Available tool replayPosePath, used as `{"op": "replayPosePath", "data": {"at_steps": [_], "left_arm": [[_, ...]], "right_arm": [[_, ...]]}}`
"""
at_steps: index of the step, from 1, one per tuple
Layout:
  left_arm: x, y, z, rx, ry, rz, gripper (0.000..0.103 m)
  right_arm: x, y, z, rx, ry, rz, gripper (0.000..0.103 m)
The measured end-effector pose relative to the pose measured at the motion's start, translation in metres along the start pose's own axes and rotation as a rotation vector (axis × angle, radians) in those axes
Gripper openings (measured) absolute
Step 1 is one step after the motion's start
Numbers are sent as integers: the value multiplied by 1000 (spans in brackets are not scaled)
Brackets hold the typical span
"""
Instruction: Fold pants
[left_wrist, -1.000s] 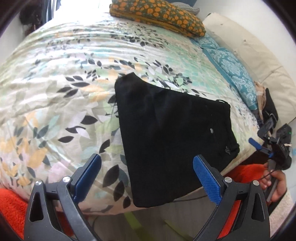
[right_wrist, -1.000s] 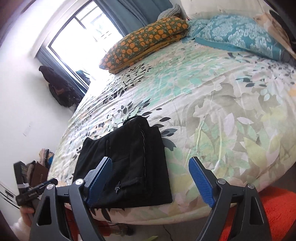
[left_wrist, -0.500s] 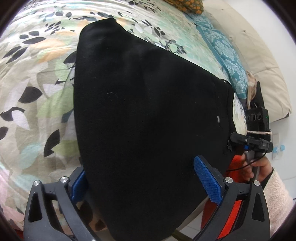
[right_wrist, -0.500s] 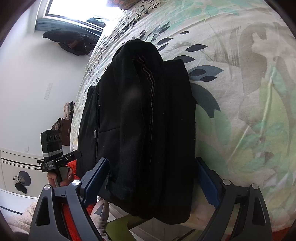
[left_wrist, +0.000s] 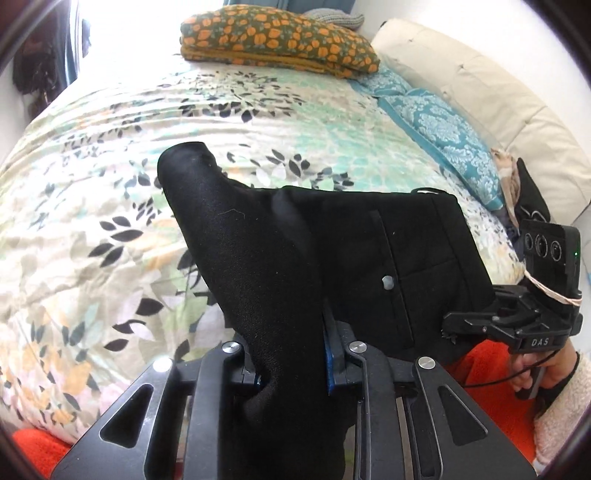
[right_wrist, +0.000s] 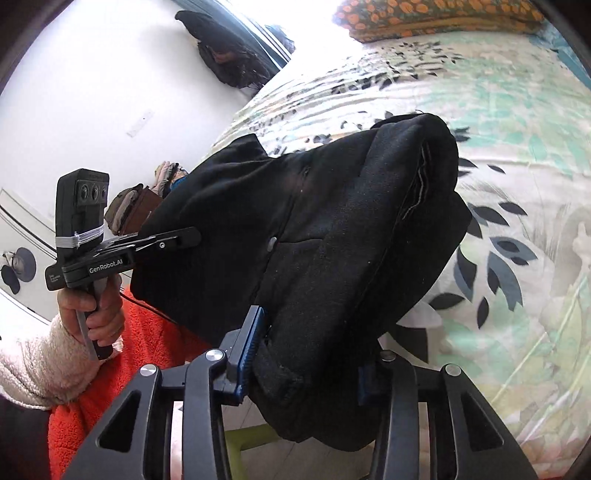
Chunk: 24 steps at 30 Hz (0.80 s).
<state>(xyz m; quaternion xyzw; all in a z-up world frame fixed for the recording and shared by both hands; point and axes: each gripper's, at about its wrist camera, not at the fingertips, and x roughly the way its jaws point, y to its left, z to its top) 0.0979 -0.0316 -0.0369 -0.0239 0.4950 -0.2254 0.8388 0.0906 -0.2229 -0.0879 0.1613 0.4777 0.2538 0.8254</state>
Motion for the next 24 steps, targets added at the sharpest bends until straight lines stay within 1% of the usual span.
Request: {"op": "replayPosePath", "data": {"at_steps": [3,5,7,8,10,11,12,13,14,15,16,17,18,19,20,21,22,24], "left_arm": [[-15,15,10,-21,-51,19,22],[-17,29,21,-52,-67,26,22],[-12,37,31,-70,-79,41,22],[-9,41,35,-68,-86,58,22],[3,50,40,-58,-100,103,23],[15,57,42,-54,-102,132,25],[28,67,41,-56,-96,167,34],[44,76,39,-64,-76,223,42],[60,86,35,-76,-38,295,55],[69,96,27,-89,2,373,54],[70,103,18,-103,21,426,53],[62,107,9,-112,5,428,56],[48,109,-2,-113,-24,403,69],[34,107,-12,-106,-50,397,79],[21,101,-19,-97,-83,415,96],[7,95,-28,-89,-125,429,99],[-5,87,-34,-82,-160,426,99],[-23,70,-45,-66,-191,404,99]], "right_arm": [[-4,21,25,-32,-44,4,41],[-2,27,44,-49,-65,4,41],[6,28,58,-50,-70,2,41],[12,28,66,-44,-70,2,41],[20,18,71,-32,-68,-4,41],[30,15,75,-25,-66,-15,41],[40,6,76,-1,-62,-22,41],[52,-6,76,48,-50,-25,42],[64,-19,73,108,-26,-50,48],[73,-33,69,169,5,-97,60],[76,-44,62,220,22,-155,69],[70,-52,53,256,11,-187,80],[56,-56,42,279,-28,-187,81],[41,-56,32,289,-63,-193,84],[27,-54,23,287,-89,-226,97],[12,-48,14,274,-116,-275,103],[-1,-39,7,255,-140,-320,103],[-16,-16,-4,213,-149,-416,103]]}}
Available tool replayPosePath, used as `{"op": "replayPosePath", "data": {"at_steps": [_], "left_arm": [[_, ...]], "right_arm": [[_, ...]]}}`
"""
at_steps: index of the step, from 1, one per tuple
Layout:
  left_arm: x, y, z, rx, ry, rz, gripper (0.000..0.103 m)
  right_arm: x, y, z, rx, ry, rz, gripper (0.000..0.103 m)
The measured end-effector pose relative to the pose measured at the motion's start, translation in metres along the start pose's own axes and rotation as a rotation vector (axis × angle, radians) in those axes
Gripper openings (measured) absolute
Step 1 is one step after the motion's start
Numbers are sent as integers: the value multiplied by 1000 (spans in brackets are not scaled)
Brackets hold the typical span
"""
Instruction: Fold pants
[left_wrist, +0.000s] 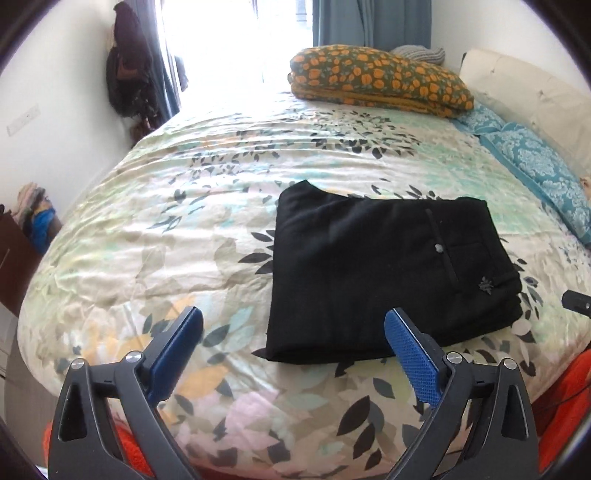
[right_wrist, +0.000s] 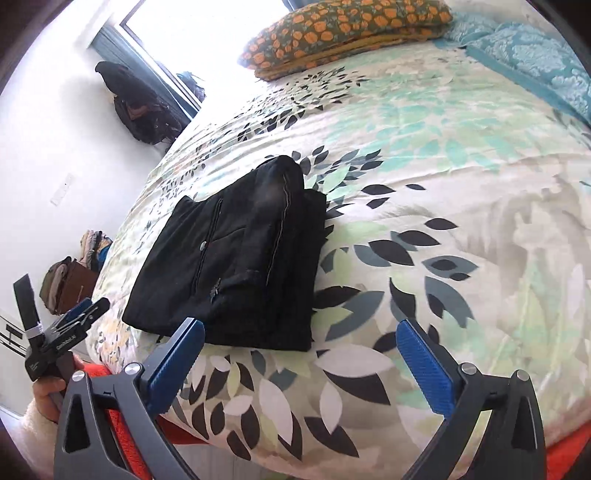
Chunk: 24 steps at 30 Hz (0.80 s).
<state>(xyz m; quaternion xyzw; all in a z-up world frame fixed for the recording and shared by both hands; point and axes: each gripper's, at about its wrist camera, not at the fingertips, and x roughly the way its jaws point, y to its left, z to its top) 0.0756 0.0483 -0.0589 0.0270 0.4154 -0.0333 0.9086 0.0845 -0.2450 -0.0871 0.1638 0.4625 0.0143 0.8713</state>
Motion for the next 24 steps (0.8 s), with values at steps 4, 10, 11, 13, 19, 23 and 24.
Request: {"op": "replayPosePath", "data": {"at_steps": [4,10,11,13,19,23,24], "left_arm": [[-30,-26,-11,51,7,15,100],[-62,-53,-25,20,74,-45,100],[-68,-55,-27,11,82,-63,101],[-79,-60,-26,2,88,-82,101],[-101,-63,-12,14,30,-42,102],[-100,-59,-10,20,12,4,102],[-98,-59,-12,26,15,12,102]], "right_arm": [[-33,41,-22,-98,-48,-237,103],[-58,84,-59,-149,-57,-300,103],[-62,89,-60,-166,-65,-299,103],[-67,99,-58,-188,-86,-308,103],[-82,111,-51,-159,-114,-292,103],[-85,112,-53,-141,-102,-282,103],[-85,112,-53,-138,-98,-280,103]]}}
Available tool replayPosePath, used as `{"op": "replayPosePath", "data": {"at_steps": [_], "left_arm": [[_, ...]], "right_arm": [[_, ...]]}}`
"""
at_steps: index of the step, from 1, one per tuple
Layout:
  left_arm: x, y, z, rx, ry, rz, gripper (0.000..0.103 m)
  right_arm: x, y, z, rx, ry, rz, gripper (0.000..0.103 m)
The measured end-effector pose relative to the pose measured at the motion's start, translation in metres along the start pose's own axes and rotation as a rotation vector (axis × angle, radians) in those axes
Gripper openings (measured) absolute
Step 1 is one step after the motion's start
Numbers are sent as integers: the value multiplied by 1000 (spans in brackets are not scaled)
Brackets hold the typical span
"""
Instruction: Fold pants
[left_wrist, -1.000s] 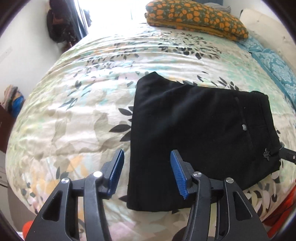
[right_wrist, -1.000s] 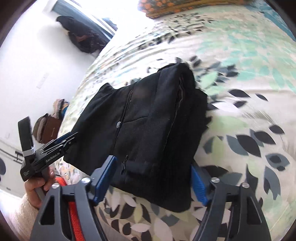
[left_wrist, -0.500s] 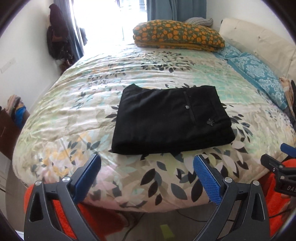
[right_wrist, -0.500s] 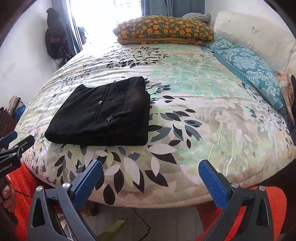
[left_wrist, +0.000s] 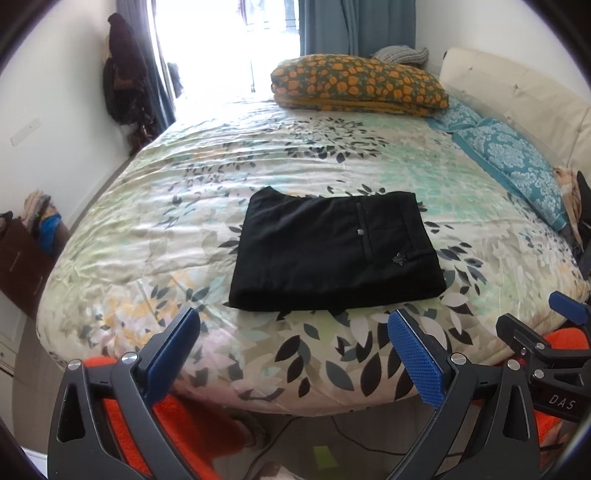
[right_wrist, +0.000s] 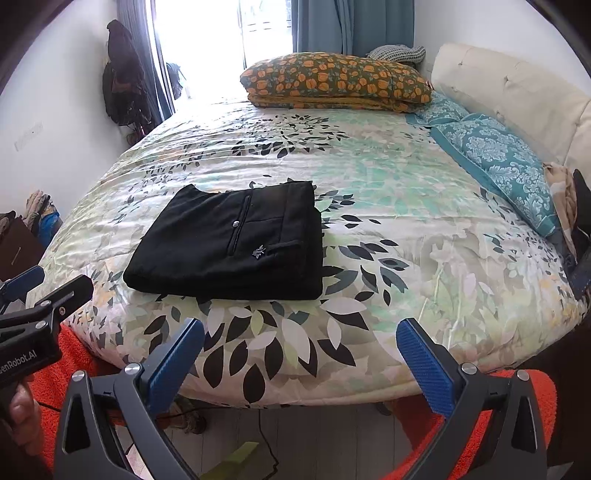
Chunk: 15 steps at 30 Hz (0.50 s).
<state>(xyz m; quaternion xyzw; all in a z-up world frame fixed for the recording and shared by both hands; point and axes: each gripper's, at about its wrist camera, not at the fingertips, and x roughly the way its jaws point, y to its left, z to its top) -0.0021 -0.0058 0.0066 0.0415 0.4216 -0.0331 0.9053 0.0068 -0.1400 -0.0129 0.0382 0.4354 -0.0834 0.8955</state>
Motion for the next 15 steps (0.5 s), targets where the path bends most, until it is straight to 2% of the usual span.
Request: {"op": "replayPosePath", "data": {"at_steps": [9,12,15], "left_arm": [[15,-14,-7,29,63,-10,102],[17,-13,-7,27,85,-47,102],[15,-15,-6,49,73,-48,102]], "right_arm": [[0,-1,2,-12,-7,-43,103],[1,0,2,-17,-7,-50,103],[3,1,2,-26,-7,-63,103]]}}
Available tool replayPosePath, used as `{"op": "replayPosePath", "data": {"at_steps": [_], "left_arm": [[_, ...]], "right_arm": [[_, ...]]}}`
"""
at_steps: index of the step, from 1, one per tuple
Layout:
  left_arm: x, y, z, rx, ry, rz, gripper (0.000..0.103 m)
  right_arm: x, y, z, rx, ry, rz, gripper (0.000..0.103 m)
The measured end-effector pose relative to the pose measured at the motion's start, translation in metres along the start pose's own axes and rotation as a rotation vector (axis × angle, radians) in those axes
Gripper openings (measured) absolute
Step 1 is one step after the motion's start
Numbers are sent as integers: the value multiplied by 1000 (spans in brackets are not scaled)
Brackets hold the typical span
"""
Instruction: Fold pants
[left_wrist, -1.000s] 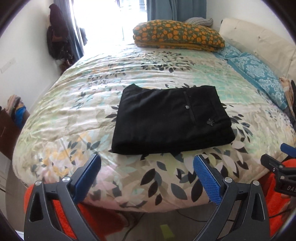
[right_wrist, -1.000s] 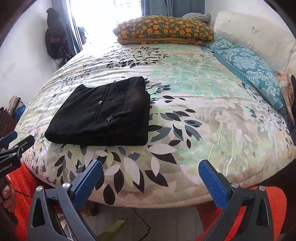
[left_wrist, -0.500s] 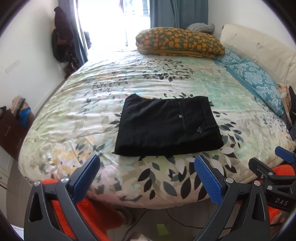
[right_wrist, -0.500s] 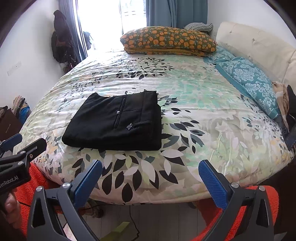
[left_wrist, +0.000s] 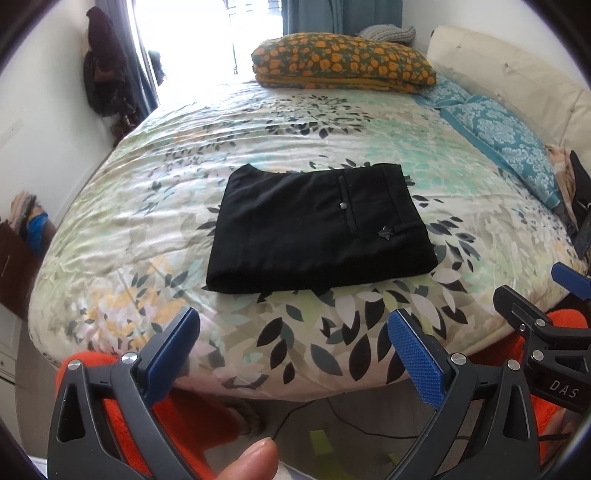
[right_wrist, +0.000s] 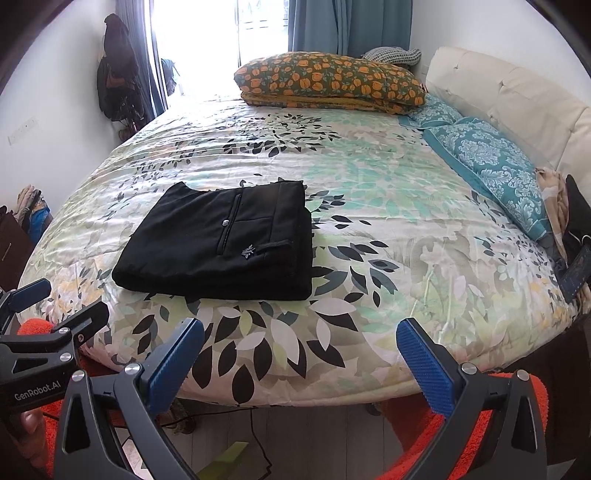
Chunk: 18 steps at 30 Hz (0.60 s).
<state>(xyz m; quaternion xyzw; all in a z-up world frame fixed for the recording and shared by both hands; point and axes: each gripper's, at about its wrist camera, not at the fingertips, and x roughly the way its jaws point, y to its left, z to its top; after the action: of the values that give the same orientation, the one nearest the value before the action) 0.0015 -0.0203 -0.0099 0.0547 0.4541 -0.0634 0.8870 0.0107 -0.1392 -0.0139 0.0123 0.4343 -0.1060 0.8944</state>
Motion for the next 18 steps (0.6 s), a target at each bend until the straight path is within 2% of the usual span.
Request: {"op": "replayPosePath", "data": {"at_steps": [8,18], "left_arm": [[-5,4,3,-15,-34,4,102],[-4,7,5,-22,-29,11,102]], "right_arm": [[2,1,2,-6,-2,-22,103],[5,3,1,-11,10,-19,103]]}}
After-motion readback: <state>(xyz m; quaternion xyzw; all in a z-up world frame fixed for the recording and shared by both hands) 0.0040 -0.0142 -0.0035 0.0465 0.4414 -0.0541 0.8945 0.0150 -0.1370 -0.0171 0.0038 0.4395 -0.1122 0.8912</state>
